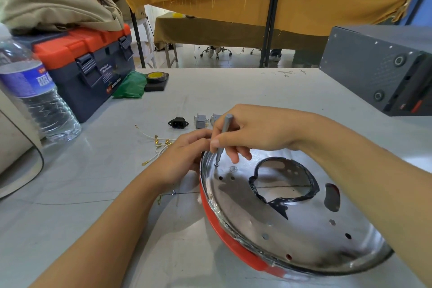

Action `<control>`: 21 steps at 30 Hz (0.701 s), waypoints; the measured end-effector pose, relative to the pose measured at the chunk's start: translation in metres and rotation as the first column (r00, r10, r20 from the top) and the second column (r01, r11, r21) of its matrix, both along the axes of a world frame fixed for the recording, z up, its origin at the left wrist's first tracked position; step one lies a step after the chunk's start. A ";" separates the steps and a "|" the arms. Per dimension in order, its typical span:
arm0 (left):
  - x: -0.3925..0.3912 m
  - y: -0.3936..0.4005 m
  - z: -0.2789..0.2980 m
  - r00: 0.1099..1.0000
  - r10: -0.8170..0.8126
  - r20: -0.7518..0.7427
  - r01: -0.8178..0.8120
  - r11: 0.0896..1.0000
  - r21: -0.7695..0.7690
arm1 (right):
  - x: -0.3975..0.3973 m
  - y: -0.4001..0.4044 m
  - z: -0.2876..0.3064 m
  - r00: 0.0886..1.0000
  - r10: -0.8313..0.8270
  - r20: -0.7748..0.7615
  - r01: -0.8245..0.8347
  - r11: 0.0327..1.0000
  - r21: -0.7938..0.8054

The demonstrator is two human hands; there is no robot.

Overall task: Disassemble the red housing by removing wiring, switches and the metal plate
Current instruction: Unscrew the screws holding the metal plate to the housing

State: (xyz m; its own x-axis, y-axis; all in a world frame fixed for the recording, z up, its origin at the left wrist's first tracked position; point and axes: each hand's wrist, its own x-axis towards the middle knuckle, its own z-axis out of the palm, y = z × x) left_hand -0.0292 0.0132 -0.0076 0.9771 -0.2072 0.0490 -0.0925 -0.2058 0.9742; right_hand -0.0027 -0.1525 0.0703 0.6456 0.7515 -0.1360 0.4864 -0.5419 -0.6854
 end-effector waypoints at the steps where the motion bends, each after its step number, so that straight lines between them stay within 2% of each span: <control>1: 0.000 0.000 -0.001 1.000 -0.003 0.000 0.003 1.000 -0.003 | 0.000 0.002 -0.004 1.000 -0.023 0.004 0.023 1.000 0.010; 8: 0.001 0.001 -0.003 1.000 -0.007 0.014 0.007 1.000 0.003 | 0.000 0.006 -0.019 0.983 -0.181 -0.031 0.184 0.960 0.213; 10: 0.001 0.001 -0.003 1.000 -0.014 0.013 0.014 1.000 0.002 | -0.002 0.009 -0.022 0.974 -0.227 0.015 0.216 0.944 0.250; 14: 0.001 0.002 -0.003 0.999 -0.037 0.011 0.037 0.999 -0.012 | -0.006 0.014 -0.024 0.955 -0.241 0.173 0.202 0.956 0.214; 21: 0.002 0.001 -0.003 0.999 -0.050 0.001 0.050 0.998 -0.048 | -0.004 0.009 -0.022 0.965 -0.179 0.192 0.155 0.979 0.135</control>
State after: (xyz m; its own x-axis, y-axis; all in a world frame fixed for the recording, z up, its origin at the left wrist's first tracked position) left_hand -0.0268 0.0142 -0.0110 0.9656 -0.2529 0.0597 -0.1011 -0.1542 0.9829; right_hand -0.0068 -0.1431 0.0481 0.7682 0.6333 0.0932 0.5306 -0.5484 -0.6463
